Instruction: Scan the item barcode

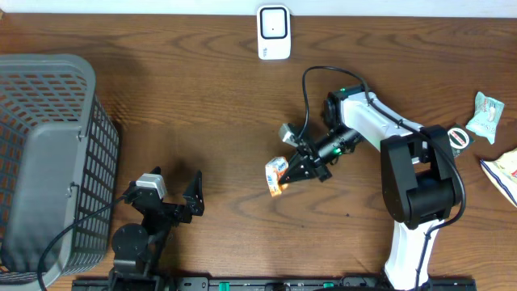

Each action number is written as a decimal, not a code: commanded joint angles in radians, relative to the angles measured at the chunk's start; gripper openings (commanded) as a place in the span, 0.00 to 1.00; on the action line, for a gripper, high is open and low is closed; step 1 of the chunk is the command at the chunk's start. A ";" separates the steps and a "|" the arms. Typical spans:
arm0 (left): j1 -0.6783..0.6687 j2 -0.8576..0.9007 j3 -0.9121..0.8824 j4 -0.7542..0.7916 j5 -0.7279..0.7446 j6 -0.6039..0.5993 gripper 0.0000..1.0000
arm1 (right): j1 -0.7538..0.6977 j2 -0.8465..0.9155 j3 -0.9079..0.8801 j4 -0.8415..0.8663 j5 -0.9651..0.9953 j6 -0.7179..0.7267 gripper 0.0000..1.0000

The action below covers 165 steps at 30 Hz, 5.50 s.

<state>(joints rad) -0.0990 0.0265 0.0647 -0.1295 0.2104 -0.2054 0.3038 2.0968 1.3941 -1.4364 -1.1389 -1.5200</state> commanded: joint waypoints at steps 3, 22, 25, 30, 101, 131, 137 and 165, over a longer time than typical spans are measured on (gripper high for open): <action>0.002 -0.003 -0.016 -0.026 0.006 0.017 0.98 | -0.017 -0.023 0.090 0.274 0.220 0.255 0.01; 0.002 -0.003 -0.016 -0.027 0.006 0.017 0.98 | 0.069 0.090 0.256 1.383 1.371 0.365 0.01; 0.002 -0.003 -0.016 -0.027 0.006 0.017 0.98 | 0.072 0.182 0.387 1.379 1.414 0.338 0.01; 0.002 -0.003 -0.016 -0.026 0.006 0.017 0.98 | 0.089 0.373 0.667 1.349 1.513 0.244 0.01; 0.002 -0.003 -0.016 -0.027 0.006 0.017 0.98 | -0.519 -0.702 0.755 0.148 0.863 1.351 0.99; 0.002 -0.003 -0.016 -0.026 0.006 0.017 0.98 | -0.513 -1.388 0.755 -0.128 0.867 1.340 0.99; 0.002 -0.003 -0.016 -0.027 0.006 0.017 0.98 | -0.512 -1.492 0.730 -0.130 0.871 1.288 0.99; 0.002 -0.003 -0.016 -0.026 0.006 0.017 0.98 | -0.406 -2.092 -0.615 0.874 0.762 1.280 0.99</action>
<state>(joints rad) -0.0990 0.0265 0.0647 -0.1299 0.2108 -0.2050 -0.1062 0.0345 0.9043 -0.6231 -0.3622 -0.2424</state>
